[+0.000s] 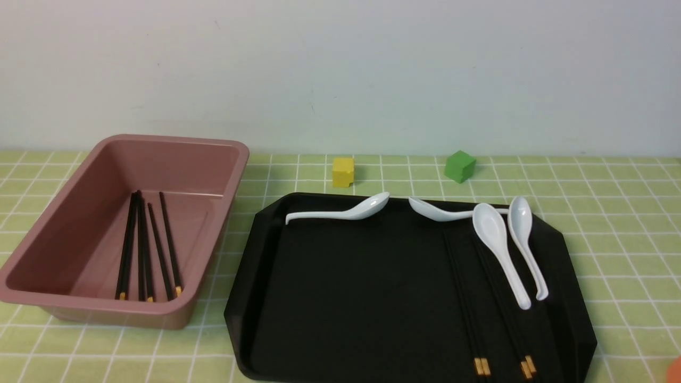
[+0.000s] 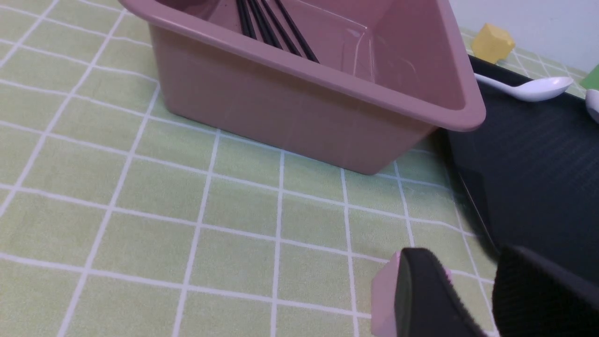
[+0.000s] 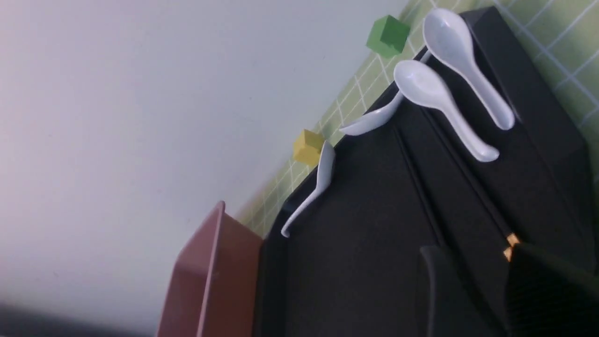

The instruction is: On green tablecloth take chopsticks from black tray and put them in box.

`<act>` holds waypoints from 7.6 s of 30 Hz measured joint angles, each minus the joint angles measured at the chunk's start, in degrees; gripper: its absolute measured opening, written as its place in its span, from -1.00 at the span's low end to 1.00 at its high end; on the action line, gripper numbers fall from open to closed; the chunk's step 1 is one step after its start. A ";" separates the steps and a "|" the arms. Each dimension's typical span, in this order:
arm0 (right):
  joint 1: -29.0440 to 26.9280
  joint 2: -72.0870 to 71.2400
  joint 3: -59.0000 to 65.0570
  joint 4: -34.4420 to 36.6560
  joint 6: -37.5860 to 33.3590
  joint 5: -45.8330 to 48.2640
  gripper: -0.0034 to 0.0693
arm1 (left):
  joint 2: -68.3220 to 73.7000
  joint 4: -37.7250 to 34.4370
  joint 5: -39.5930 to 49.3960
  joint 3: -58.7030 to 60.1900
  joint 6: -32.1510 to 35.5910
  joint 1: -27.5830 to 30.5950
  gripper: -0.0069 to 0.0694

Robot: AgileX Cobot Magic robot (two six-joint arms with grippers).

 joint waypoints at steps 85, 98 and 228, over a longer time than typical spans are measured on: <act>24.80 86.45 -71.93 -19.65 -13.38 28.29 -0.53 | 0.00 0.00 0.00 0.00 0.00 0.00 -0.19; 41.08 116.50 -109.13 -13.11 -19.33 25.05 -0.53 | 0.00 0.00 0.00 0.00 0.00 0.00 -0.19; 1.01 0.01 1.61 -44.59 -9.41 3.21 -0.71 | 0.00 0.00 0.00 0.00 0.00 0.00 -0.19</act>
